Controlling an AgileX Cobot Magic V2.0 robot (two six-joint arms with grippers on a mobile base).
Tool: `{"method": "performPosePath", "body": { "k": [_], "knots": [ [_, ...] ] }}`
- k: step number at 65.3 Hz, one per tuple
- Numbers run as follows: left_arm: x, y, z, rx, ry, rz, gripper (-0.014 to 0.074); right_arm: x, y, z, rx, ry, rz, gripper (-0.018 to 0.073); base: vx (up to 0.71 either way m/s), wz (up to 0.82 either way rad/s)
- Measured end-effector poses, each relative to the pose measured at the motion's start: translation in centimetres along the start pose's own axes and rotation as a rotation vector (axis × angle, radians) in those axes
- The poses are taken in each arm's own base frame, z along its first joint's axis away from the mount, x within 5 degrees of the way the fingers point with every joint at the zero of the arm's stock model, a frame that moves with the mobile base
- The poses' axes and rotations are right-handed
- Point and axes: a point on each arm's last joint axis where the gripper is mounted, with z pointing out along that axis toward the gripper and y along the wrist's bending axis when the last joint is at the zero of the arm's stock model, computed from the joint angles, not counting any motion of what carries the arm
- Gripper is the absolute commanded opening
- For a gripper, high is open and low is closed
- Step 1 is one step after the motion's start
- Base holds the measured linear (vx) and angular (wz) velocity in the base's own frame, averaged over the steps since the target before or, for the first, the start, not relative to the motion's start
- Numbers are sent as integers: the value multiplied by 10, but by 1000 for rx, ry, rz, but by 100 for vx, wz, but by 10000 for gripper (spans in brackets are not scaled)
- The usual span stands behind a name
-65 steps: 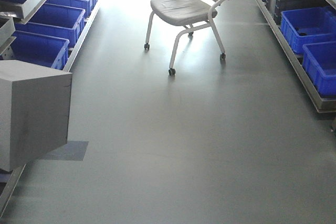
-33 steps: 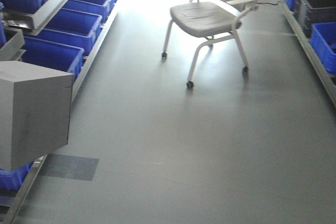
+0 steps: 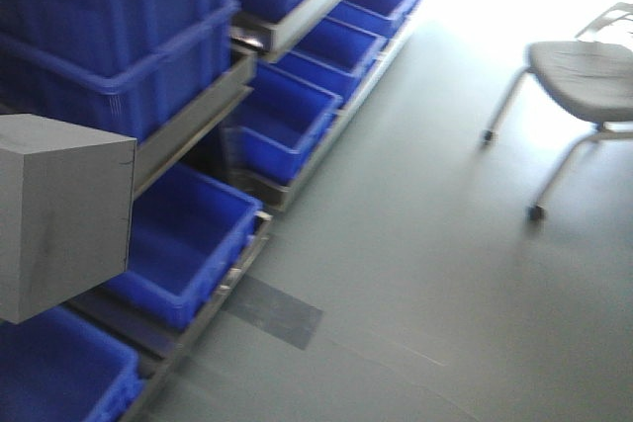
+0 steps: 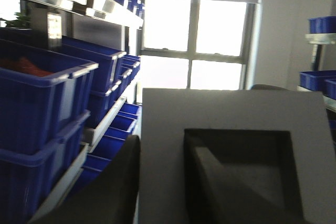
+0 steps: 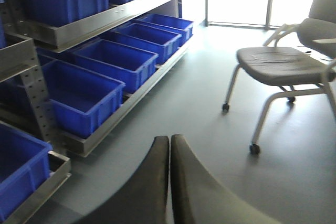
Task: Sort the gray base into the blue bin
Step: 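Turn toward the rack of open blue bins and stop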
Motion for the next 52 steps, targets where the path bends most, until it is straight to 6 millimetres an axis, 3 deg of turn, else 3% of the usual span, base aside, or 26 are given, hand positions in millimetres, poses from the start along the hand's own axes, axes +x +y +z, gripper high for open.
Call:
{"method": "performPosePath", "body": {
  "k": [52],
  "knots": [
    [0,0,0,0,0,0,-6,0,0,0,0,0,0,-5,19,73]
  ]
}}
